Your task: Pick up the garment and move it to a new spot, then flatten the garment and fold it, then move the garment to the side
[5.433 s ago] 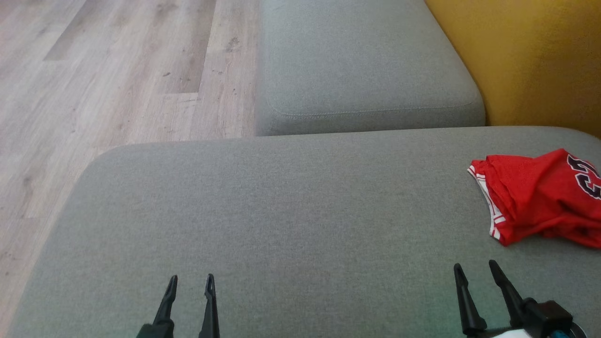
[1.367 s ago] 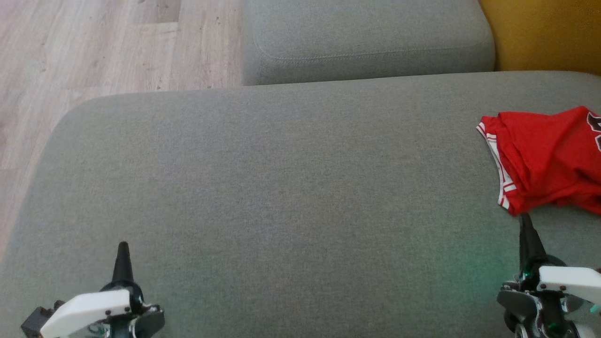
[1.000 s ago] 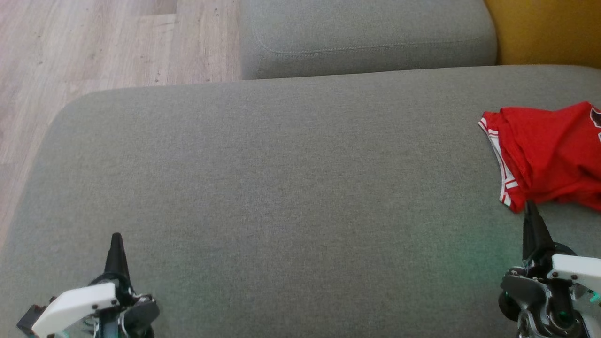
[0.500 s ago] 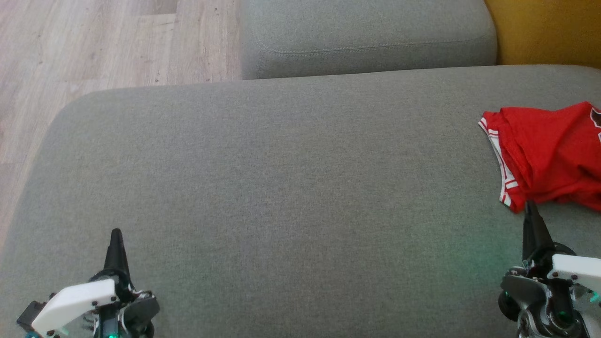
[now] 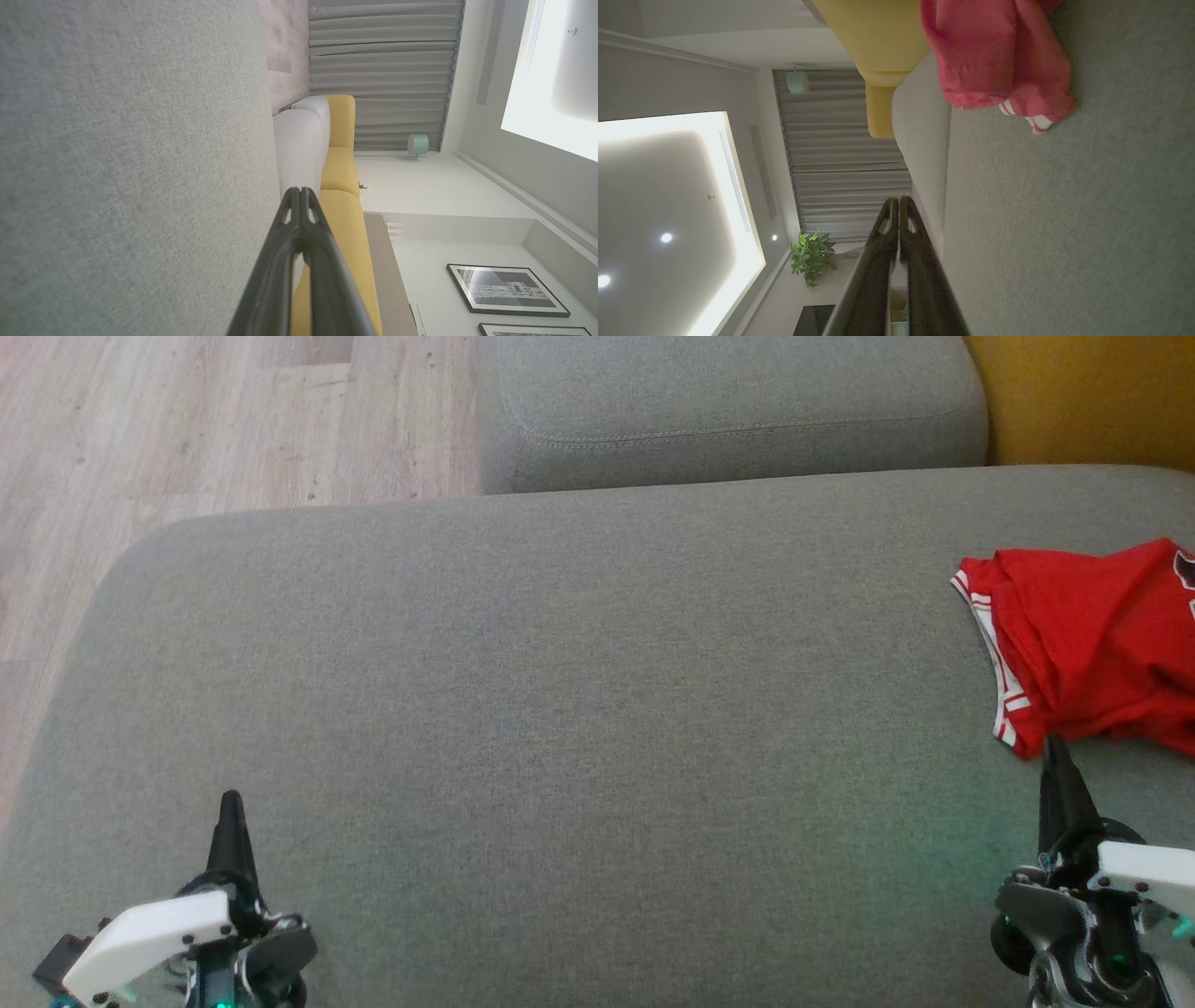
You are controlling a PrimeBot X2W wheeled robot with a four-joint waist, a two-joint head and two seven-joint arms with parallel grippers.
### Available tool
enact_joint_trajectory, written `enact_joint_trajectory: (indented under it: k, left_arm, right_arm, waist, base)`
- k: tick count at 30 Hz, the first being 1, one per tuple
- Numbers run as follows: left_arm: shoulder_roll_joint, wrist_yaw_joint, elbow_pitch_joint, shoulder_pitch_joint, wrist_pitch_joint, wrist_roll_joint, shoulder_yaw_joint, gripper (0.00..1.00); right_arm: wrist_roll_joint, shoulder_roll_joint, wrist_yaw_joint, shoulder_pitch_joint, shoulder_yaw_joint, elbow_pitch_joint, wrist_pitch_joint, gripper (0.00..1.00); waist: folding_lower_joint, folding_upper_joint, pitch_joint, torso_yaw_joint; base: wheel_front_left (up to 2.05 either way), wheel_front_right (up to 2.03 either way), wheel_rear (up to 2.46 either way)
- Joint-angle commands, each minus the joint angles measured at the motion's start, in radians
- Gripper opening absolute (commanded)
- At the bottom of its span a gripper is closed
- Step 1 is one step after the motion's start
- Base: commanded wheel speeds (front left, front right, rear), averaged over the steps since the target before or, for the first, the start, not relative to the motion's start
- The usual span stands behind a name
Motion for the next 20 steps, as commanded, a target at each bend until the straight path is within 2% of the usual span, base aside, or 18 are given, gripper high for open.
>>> enact_joint_trajectory:
  k: [1,20]
  left_arm:
    - [0.004,-0.007,-0.036,-0.048,0.003,-0.005,0.040,0.00]
    - [0.004,-0.007,-0.036,-0.048,0.003,-0.005,0.040,0.00]
  right_arm:
    - [0.007,-0.004,0.007,-0.054,0.021,-0.037,0.006,0.00]
    - [0.007,-0.004,0.007,-0.054,0.021,-0.037,0.006,0.00]
  waist:
    - [0.0000,0.0000,0.000,0.000]
    - [0.0000,0.0000,0.000,0.000]
  base:
    - [0.00,0.00,0.00]
    - [0.00,0.00,0.00]
